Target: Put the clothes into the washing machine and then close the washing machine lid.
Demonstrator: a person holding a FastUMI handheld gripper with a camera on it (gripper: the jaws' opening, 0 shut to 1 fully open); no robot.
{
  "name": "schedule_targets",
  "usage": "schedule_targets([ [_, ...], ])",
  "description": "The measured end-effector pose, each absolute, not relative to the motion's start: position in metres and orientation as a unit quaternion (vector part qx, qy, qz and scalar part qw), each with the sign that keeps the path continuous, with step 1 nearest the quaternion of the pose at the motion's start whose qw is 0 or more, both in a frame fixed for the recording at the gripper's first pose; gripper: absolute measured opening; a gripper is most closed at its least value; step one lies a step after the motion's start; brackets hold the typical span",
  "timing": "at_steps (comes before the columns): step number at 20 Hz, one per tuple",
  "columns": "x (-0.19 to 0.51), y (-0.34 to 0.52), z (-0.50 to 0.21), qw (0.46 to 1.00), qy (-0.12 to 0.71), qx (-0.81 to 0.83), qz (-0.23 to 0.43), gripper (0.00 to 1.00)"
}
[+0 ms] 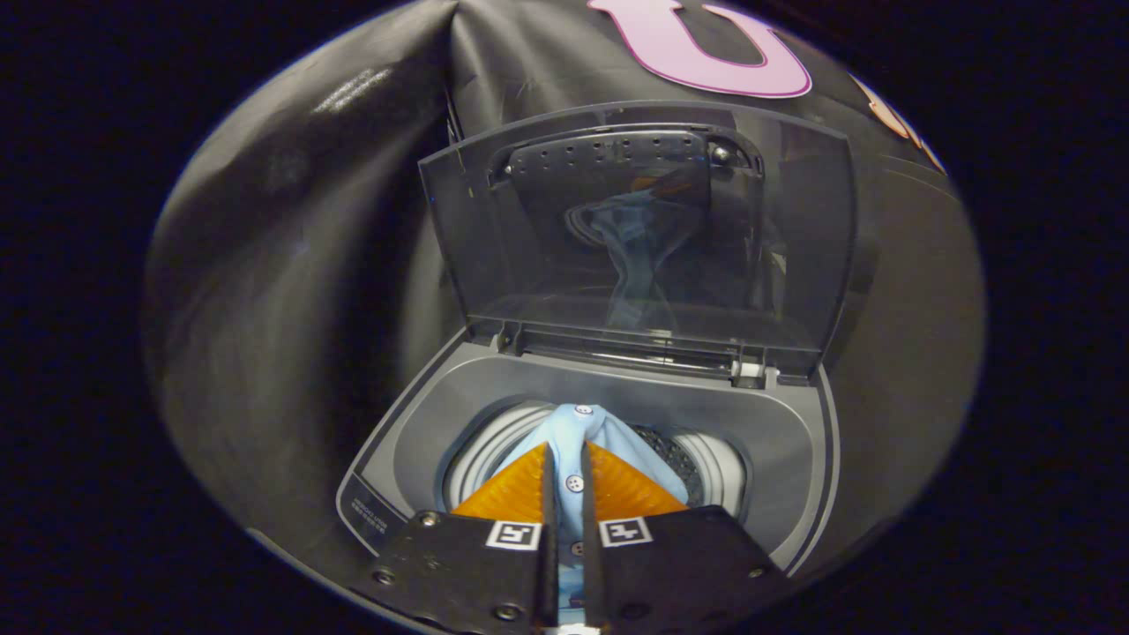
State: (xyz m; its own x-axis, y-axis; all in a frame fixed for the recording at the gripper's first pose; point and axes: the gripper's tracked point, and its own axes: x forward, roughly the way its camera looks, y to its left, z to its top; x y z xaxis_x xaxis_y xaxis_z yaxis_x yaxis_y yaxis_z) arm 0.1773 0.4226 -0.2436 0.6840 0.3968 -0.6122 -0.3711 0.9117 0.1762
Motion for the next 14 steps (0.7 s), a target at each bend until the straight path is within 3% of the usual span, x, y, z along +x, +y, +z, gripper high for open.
schedule_targets([
  [3,0.178,0.414,-0.223,0.927,0.317,0.026,0.199,0.56],
  [10,0.178,0.394,-0.189,0.941,0.278,0.021,0.190,0.56],
  [14,0.185,0.390,-0.154,0.953,0.235,0.013,0.190,0.64],
])
